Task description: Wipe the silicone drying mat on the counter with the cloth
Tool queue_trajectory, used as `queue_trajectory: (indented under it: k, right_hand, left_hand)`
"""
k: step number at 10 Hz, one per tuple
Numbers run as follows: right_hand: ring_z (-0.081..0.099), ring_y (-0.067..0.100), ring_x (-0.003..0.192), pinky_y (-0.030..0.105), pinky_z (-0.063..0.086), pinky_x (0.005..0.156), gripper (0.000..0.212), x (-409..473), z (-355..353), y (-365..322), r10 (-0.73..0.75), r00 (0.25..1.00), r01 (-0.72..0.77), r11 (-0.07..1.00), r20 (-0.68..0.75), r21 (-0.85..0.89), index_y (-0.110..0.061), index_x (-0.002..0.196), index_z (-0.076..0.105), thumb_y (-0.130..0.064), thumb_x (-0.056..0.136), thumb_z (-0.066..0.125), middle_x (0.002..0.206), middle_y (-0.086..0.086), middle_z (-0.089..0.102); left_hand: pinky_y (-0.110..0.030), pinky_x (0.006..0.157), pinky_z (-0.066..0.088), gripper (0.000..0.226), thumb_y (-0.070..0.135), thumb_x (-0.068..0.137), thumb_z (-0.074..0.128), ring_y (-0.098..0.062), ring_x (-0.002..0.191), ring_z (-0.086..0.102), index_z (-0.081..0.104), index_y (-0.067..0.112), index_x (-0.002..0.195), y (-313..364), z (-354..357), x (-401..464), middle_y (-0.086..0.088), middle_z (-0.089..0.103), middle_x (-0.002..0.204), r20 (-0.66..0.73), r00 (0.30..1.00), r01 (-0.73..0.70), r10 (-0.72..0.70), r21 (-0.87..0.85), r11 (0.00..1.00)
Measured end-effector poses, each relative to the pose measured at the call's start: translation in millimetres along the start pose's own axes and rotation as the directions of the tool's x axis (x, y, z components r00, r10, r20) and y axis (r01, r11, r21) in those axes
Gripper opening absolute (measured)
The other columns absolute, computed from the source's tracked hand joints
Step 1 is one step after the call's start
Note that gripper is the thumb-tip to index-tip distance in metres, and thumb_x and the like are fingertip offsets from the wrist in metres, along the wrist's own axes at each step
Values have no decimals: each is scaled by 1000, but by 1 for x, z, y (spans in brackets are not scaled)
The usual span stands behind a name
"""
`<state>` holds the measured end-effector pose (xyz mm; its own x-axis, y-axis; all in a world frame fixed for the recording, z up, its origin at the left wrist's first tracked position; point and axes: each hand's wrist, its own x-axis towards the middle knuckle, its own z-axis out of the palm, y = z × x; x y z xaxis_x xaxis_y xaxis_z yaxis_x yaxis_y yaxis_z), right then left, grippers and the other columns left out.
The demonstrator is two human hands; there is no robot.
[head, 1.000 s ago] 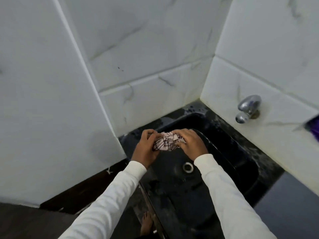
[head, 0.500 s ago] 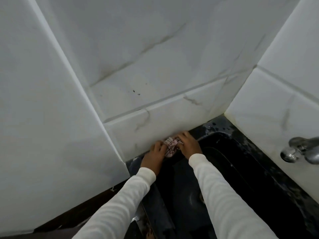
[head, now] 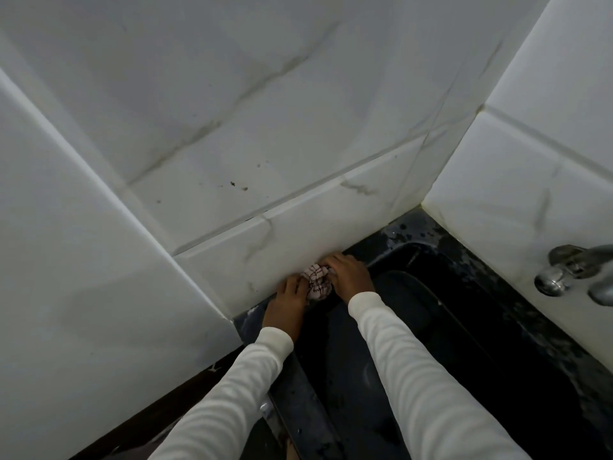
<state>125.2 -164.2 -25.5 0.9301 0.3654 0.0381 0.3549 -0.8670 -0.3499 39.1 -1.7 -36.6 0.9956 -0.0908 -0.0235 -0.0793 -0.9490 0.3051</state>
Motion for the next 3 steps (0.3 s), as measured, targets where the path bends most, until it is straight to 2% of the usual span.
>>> queue_trajectory:
  k: [1, 2, 3]
  right_hand:
    - [53, 27, 105, 36, 39, 79, 36, -5, -9, -5, 16, 998, -11, 997, 62, -76, -30, 116, 60, -16, 83, 58, 118, -6, 61]
    - [46, 25, 118, 39, 40, 88, 52, -21, -24, -3, -8, 997, 12, 999, 81, -49, -32, 132, 52, -15, 84, 60, 133, -6, 54]
    - [39, 23, 129, 41, 38, 97, 58, -56, -43, 2, 46, 999, -46, 999, 21, 5, -29, 141, 43, -17, 86, 59, 146, -4, 42]
  left_hand:
    - [-47, 62, 59, 51, 7, 79, 69, -37, 103, 59, 56, 9, 128, 5, -8, -2, -14, 52, 127, 74, 997, 13, -13, -2, 1000]
    - [-48, 66, 58, 52, 6, 72, 67, -40, 101, 58, 58, 8, 123, 10, -15, -4, -16, 54, 123, 41, 999, 13, -15, 54, 998]
    - [-46, 69, 58, 53, 18, 66, 67, -40, 95, 60, 62, 8, 117, 34, -27, -10, -17, 62, 114, -27, 999, -41, 43, 73, 997]
